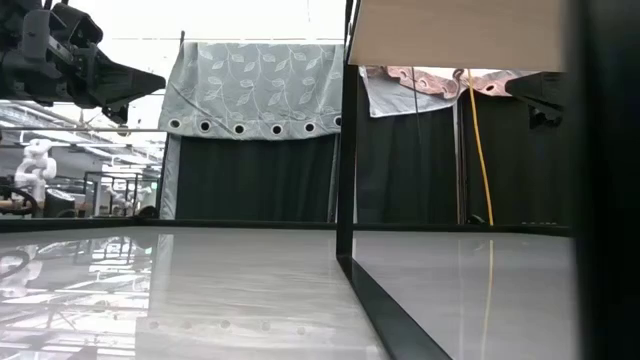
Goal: Stack canned seafood by type on shelf
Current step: Return to Home Position
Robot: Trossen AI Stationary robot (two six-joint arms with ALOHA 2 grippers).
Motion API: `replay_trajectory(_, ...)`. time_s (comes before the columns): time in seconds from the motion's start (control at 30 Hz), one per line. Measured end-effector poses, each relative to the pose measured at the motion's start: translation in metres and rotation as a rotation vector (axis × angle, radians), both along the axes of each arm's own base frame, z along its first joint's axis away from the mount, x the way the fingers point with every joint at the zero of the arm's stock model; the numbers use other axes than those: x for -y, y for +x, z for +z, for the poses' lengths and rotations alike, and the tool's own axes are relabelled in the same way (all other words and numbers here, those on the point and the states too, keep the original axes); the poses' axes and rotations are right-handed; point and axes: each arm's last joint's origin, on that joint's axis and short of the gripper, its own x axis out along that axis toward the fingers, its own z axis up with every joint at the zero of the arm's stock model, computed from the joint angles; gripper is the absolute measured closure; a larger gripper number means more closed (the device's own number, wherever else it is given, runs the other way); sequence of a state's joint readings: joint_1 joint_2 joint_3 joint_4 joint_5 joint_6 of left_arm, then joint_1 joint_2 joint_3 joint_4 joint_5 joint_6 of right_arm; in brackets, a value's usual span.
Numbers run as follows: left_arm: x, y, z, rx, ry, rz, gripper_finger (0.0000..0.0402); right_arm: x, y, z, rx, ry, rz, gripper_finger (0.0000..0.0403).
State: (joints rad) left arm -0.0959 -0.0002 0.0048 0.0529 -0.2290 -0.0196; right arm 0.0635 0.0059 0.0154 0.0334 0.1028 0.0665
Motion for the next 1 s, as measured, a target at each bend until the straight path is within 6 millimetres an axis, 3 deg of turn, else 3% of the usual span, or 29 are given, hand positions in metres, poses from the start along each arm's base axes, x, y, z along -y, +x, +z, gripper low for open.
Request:
replay_trajectory(0.27, 0.0034, 0.0004, -0.0022, -0.025, 0.061, -0.115, 0.0402, 0.0000, 0.0000, 0.0000, 0.000, 0.000, 0.000, 0.0403)
replay_trajectory(0.53, 0.0012, 0.0006, -0.0024, -0.032, 0.121, -0.114, 0.0402, 0.0000, 0.0000, 0.0000, 0.000, 0.000, 0.000, 0.0403)
replay_trajectory(1.0, -0.0032, 0.0007, -0.0033, -0.037, 0.052, -0.120, 0.0402, 0.0000, 0.0000, -0.0001, -0.001, 0.000, 0.000, 0.0403)
